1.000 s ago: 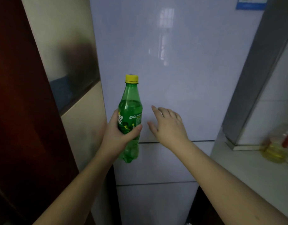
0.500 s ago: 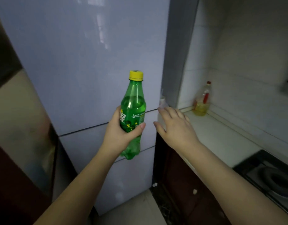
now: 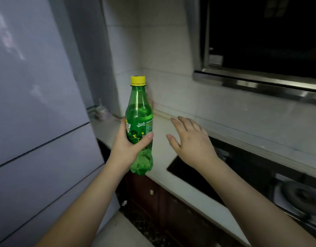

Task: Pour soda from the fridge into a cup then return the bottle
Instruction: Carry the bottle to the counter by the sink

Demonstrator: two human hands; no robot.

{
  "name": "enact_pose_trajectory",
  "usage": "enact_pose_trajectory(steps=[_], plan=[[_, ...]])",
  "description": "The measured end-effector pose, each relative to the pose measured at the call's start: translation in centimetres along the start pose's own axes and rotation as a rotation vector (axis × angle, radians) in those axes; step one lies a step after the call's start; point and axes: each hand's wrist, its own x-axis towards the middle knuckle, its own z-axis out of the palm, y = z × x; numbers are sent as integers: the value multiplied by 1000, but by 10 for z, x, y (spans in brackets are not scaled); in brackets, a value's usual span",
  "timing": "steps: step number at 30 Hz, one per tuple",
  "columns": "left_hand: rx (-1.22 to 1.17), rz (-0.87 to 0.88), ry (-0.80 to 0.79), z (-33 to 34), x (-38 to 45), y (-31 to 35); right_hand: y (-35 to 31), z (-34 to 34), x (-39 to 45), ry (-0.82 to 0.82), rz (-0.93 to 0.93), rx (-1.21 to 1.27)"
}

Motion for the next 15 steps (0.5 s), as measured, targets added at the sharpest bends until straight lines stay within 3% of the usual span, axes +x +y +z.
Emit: enact_pose_trajectory(steps=[15], plan=[[-294, -17, -560, 278, -27, 35, 215, -105, -137, 147, 472, -231]])
